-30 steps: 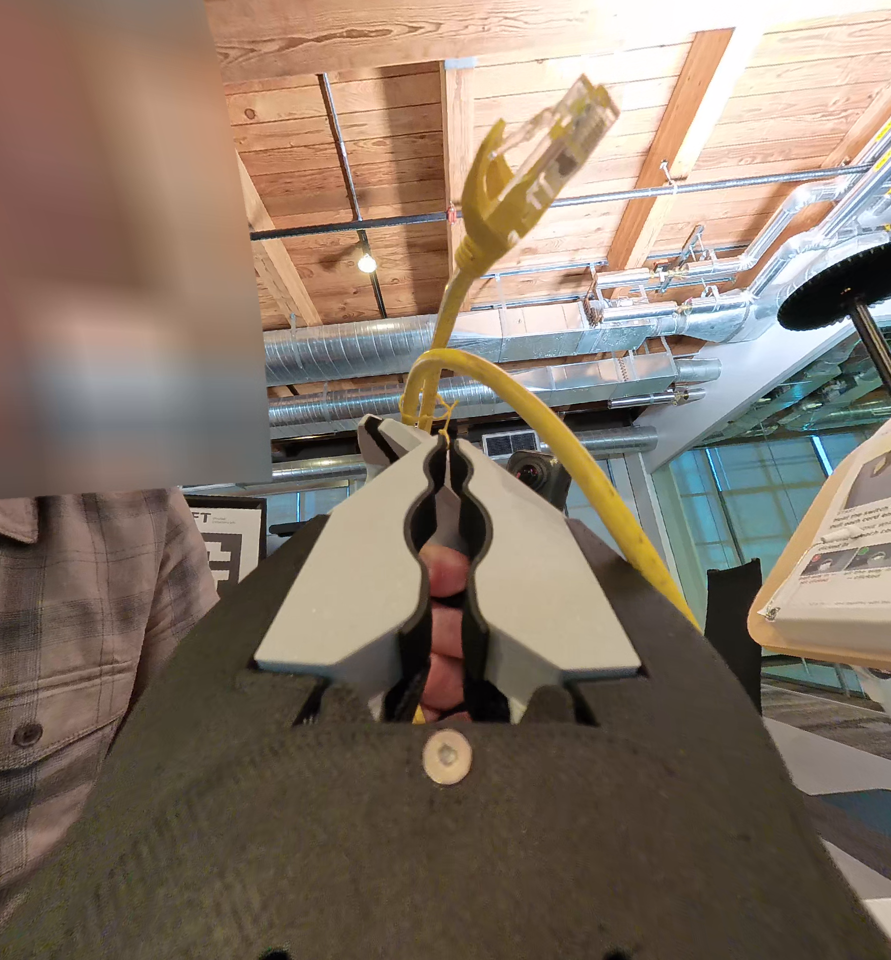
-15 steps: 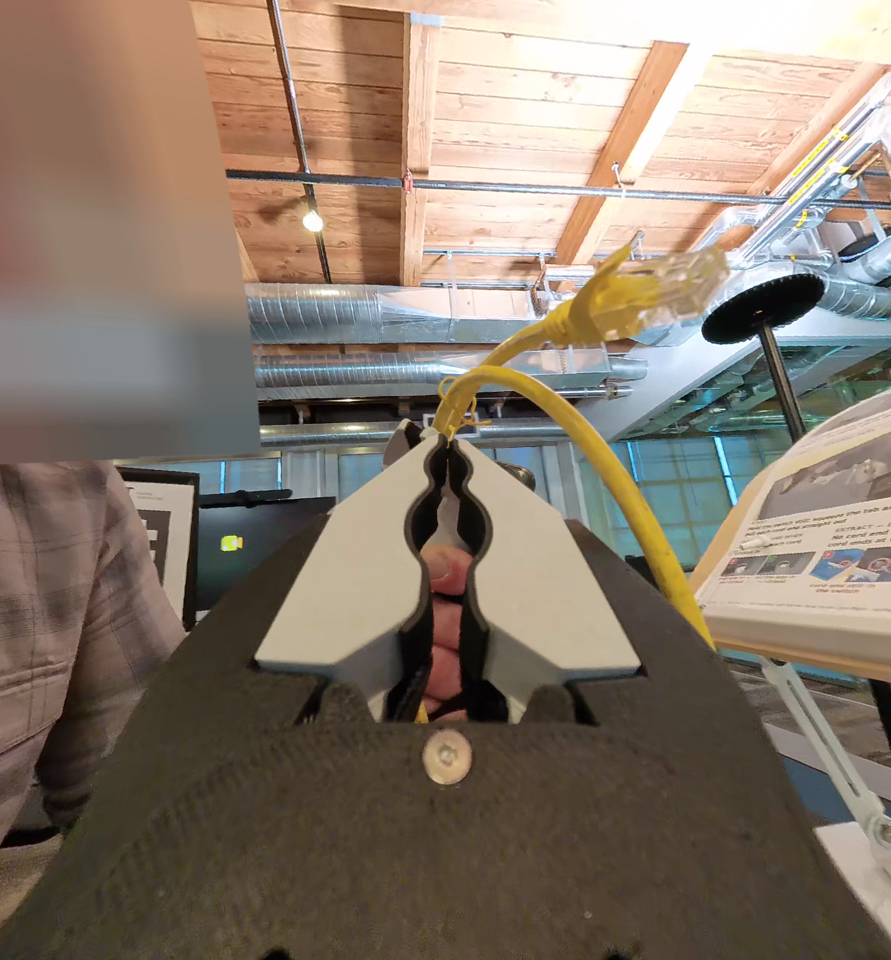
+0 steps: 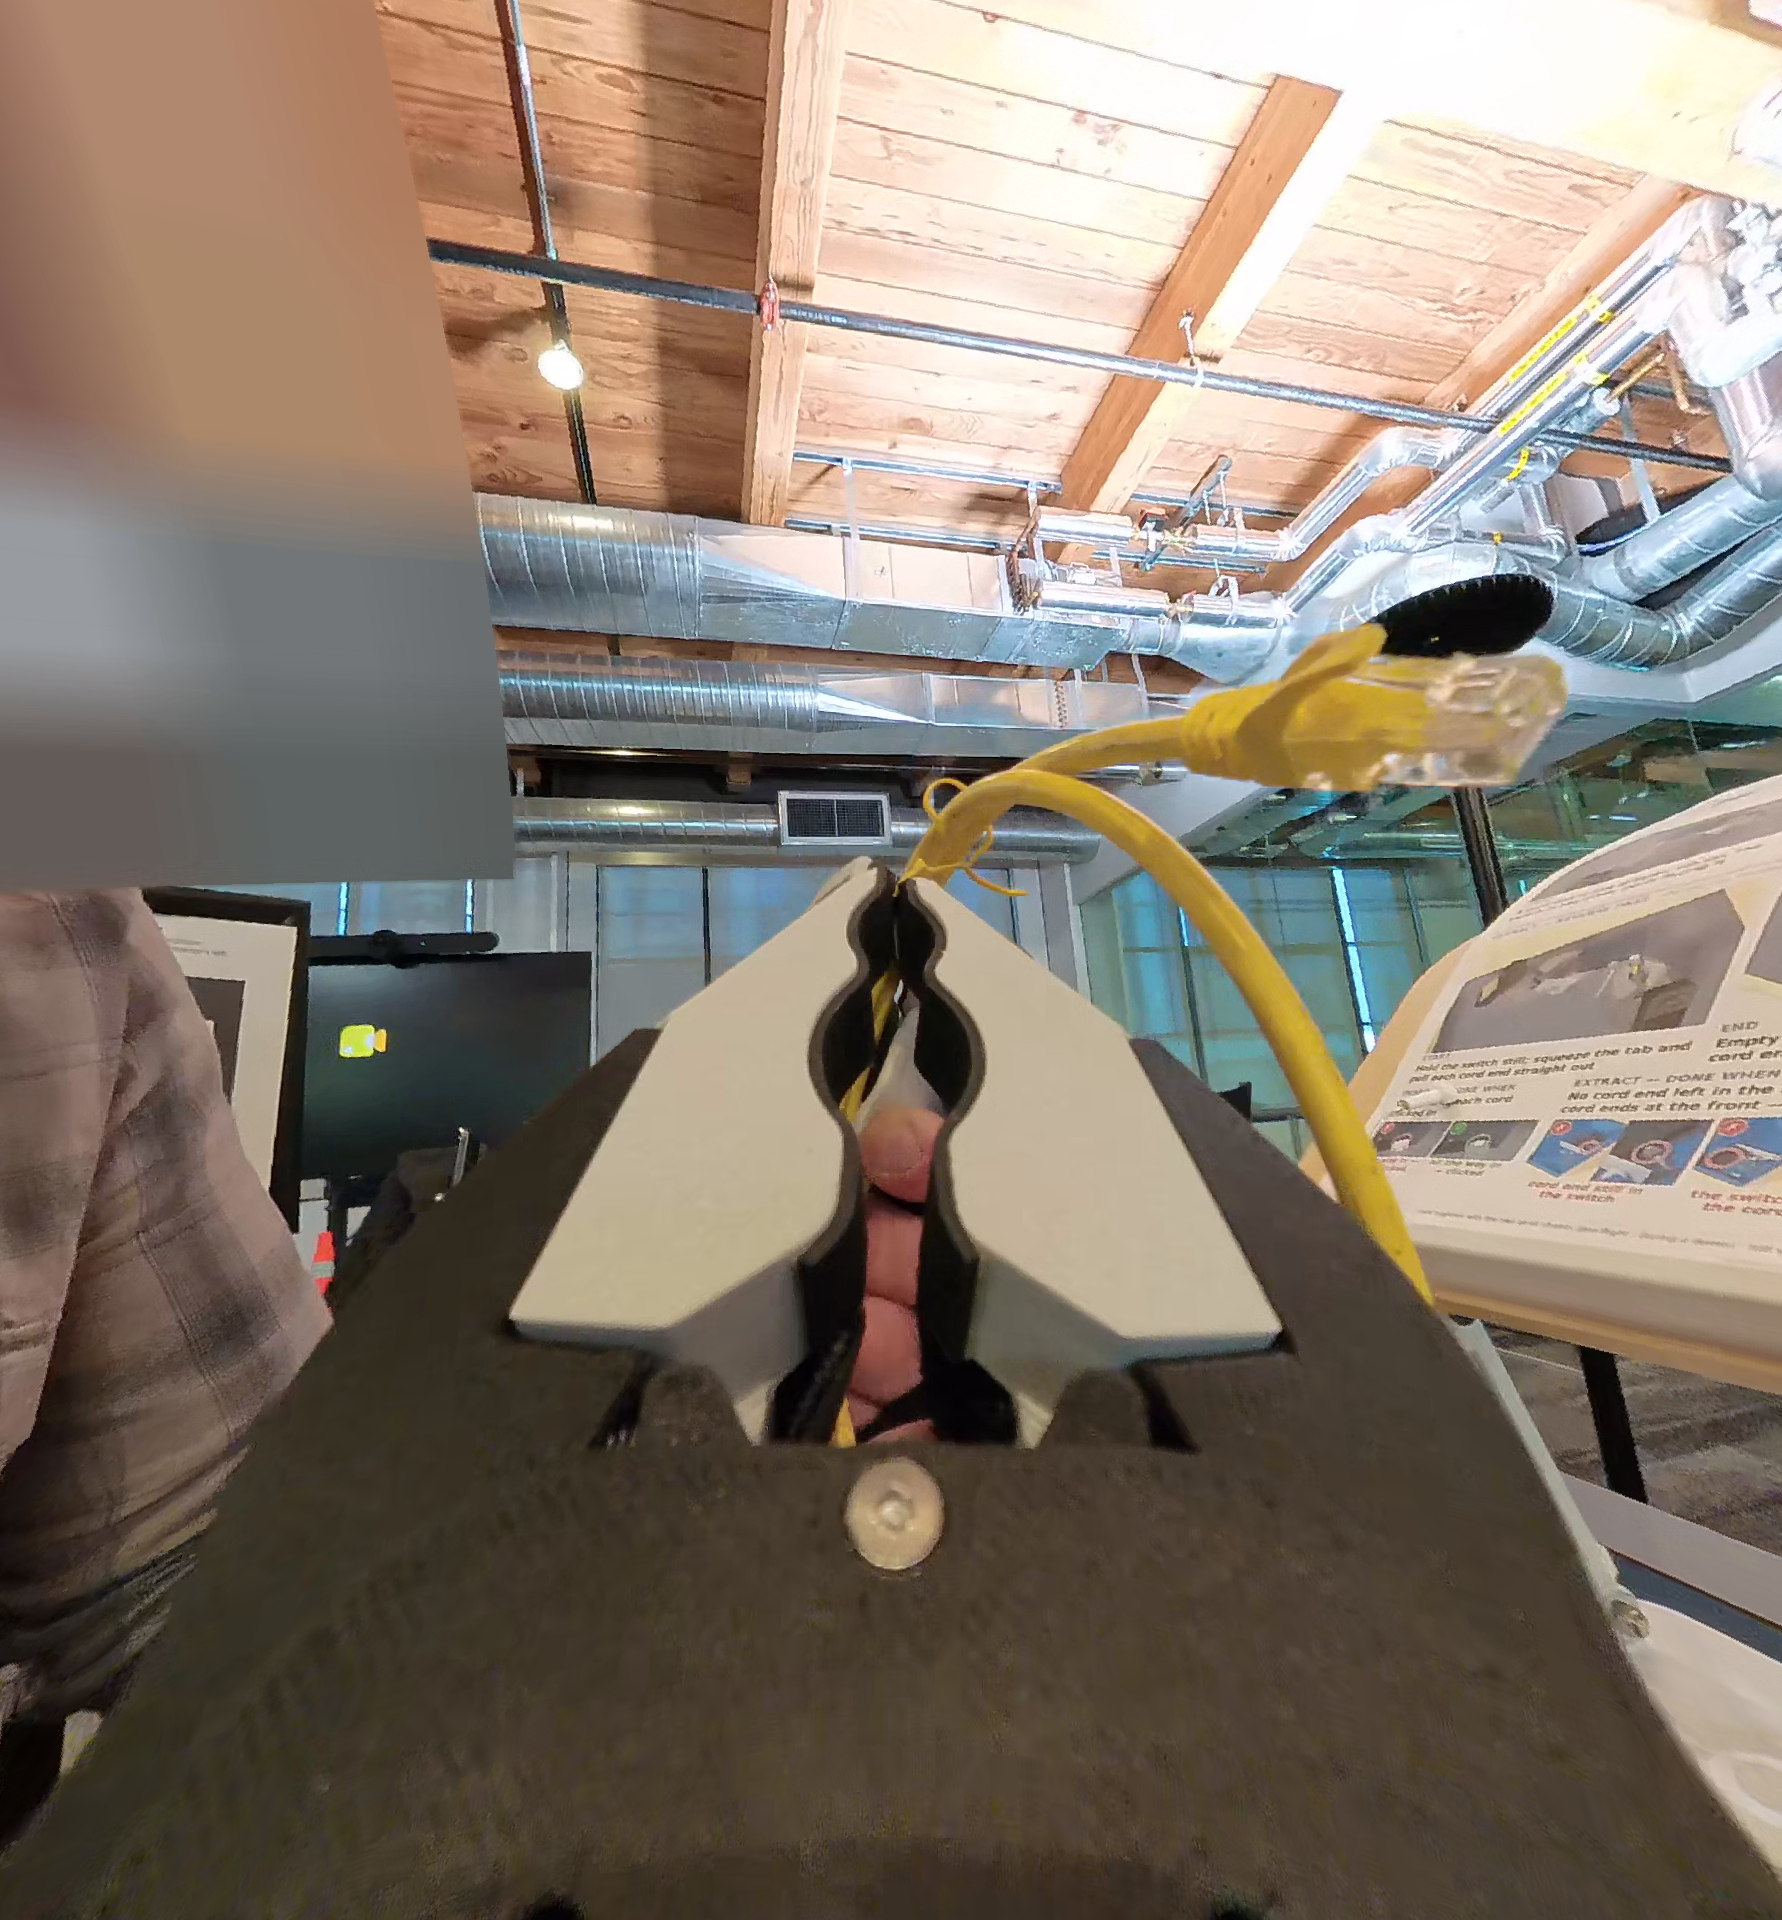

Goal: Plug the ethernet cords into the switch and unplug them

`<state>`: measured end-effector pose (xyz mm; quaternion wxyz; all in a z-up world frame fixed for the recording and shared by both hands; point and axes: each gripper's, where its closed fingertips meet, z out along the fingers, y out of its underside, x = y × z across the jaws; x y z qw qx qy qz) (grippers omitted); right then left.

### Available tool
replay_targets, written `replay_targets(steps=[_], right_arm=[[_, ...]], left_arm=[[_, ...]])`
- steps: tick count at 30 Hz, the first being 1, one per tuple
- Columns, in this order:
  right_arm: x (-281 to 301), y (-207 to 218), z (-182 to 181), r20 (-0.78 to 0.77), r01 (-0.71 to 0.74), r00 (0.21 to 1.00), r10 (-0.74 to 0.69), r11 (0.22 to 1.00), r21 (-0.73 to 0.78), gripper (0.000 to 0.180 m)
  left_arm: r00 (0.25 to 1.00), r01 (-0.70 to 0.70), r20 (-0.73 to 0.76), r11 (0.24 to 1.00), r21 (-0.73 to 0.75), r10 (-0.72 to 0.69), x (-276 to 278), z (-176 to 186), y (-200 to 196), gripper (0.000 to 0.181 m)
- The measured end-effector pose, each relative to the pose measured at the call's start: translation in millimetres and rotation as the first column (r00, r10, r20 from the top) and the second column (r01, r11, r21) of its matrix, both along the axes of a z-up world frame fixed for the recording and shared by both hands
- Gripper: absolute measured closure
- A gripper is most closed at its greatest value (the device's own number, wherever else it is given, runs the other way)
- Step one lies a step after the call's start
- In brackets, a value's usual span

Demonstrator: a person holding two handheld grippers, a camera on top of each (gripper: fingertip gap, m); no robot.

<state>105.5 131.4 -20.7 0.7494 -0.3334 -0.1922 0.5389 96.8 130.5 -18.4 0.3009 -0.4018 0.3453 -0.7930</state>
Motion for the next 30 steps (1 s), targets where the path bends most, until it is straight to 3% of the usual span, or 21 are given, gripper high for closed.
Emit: replay_targets(steps=[30], right_arm=[[-19.0,-14.5,9.3,0.259,0.172,0.949,-0.18,0.984,0.055,0.18]], left_arm=[[1.0,-0.015,-0.008,1.0,-0.007,0.015,3.9,-2.6,1.0,0.176]])
